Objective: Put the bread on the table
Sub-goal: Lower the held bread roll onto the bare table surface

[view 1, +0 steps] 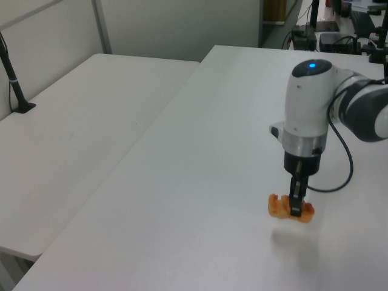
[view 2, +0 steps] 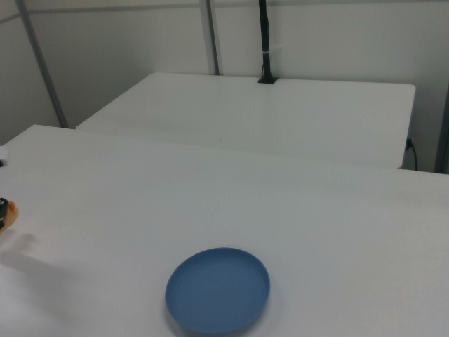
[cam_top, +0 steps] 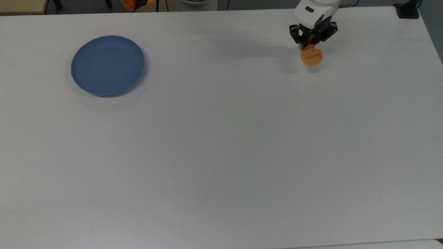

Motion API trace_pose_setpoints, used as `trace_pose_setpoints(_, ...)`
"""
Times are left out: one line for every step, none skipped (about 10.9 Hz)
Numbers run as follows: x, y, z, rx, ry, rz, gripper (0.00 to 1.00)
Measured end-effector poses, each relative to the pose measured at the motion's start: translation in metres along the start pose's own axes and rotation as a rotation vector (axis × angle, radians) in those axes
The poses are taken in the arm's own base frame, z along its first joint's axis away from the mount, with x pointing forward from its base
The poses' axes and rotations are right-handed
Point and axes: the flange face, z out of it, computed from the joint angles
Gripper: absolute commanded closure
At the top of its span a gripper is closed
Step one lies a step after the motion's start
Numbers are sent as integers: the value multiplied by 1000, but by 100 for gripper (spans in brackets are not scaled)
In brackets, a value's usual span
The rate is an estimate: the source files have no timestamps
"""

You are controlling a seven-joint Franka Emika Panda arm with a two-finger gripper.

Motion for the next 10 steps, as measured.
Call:
trace_pose_setpoints(-7,-12,4,6,0,2,73)
trace_pose_setpoints(-14,-23,7,9,-2,-3,73)
trace_pose_setpoints(-20,-29,11,8,-8,-12,73)
trace_pose_setpoints(-24,-35,16,6,-15,-26,72)
trace_pose_setpoints(-28,-41,21,1,-15,-34,71)
trace_pose_setpoints(-30,-46,27,-7,-2,-30,71)
trace_pose_setpoints(-28,-49,32,-12,13,-23,71)
trace_pose_setpoints(-25,-51,37,-13,20,-16,71)
trace_pose_setpoints(-21,-53,40,-9,23,-10,71)
trace_pose_setpoints(-16,-55,42,-2,21,-4,71)
